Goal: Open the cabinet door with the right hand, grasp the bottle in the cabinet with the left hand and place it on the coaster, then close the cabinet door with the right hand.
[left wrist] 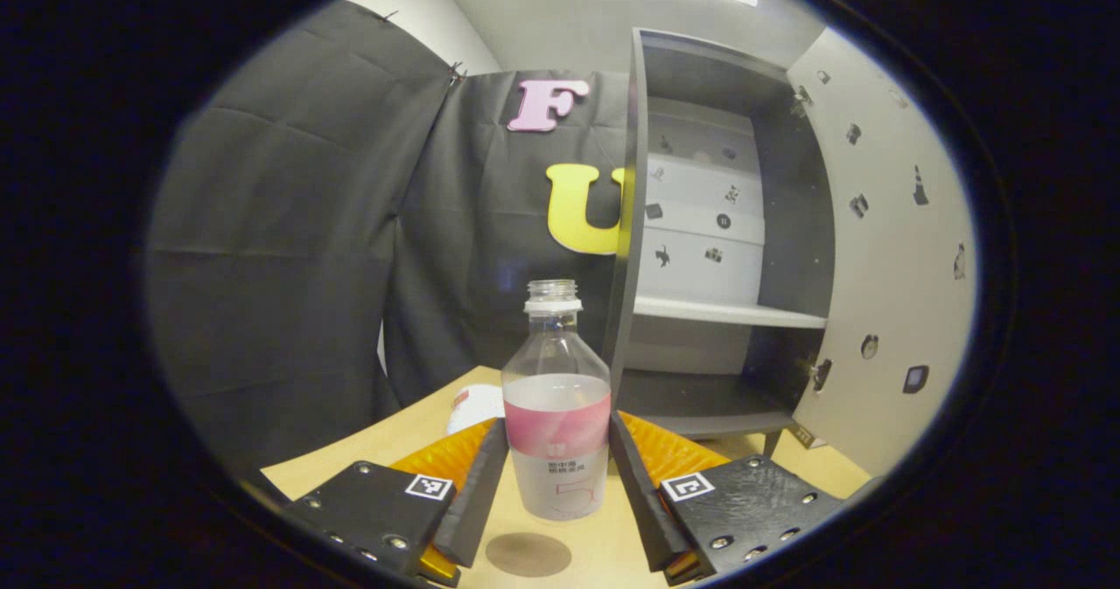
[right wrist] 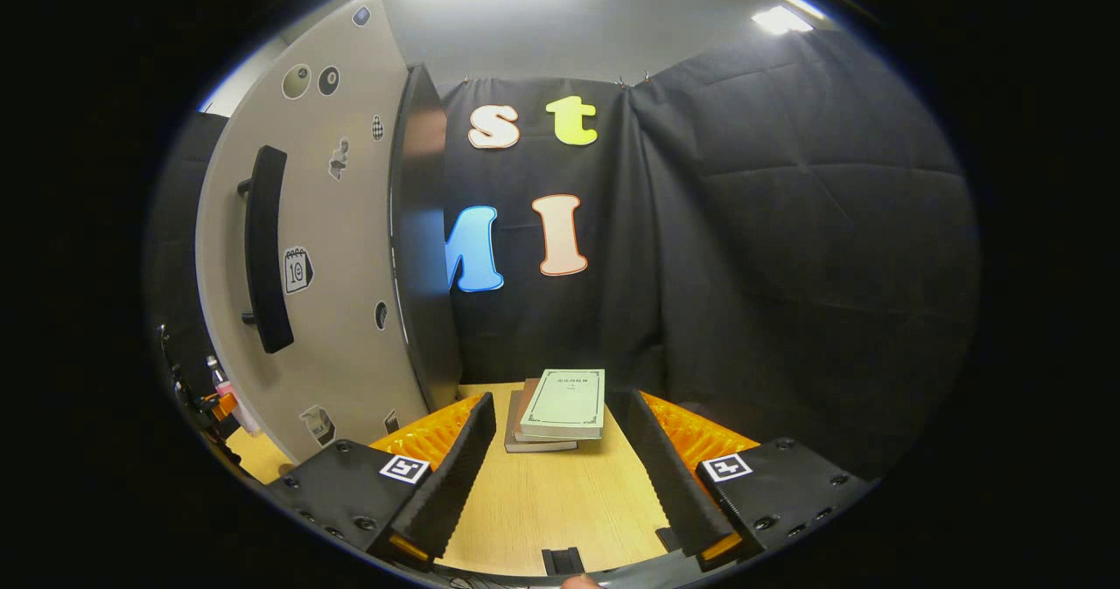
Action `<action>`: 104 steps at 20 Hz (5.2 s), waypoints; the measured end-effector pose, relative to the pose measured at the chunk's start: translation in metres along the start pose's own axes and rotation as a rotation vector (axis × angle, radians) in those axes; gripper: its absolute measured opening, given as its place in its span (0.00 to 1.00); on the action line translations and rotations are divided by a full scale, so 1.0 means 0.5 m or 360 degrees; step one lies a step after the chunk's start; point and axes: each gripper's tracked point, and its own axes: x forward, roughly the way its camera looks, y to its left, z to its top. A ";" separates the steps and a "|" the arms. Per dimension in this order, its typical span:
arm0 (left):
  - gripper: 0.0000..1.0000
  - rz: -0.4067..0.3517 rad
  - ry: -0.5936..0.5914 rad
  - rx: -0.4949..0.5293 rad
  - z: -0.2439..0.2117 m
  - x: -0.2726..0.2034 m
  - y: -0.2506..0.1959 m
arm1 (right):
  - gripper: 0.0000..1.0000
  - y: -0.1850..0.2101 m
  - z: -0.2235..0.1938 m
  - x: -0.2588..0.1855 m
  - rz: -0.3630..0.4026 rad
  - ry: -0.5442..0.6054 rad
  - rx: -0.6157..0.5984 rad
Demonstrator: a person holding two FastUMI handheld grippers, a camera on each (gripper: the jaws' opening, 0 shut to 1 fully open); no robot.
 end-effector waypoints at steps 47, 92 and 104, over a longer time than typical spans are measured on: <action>0.70 0.0227 -0.0087 0.0399 0.145 -0.153 -0.117 | 0.97 0.054 0.035 0.052 0.0345 -0.0017 0.0152; 0.69 0.0077 -0.0062 0.0157 0.206 -0.115 0.234 | 0.94 0.579 0.136 0.001 0.0649 -0.0087 -0.0144; 0.69 0.0252 -0.0031 0.0162 0.194 -0.183 0.387 | 0.91 0.756 0.141 0.076 0.0786 -0.0135 -0.0148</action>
